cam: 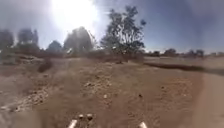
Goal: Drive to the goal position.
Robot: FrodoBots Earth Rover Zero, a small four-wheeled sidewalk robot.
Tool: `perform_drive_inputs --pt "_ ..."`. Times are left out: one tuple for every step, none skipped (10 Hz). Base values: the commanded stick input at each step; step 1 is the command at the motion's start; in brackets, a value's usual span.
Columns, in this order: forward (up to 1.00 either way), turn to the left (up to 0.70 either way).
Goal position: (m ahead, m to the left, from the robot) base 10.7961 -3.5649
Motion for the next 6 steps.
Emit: perform_drive_inputs --pt "0.7 -0.27" --pt "0.7 -0.27" --pt "0.7 -0.27" --pt "0.7 -0.27" --pt "0.7 -0.27" --pt "0.7 -0.27"
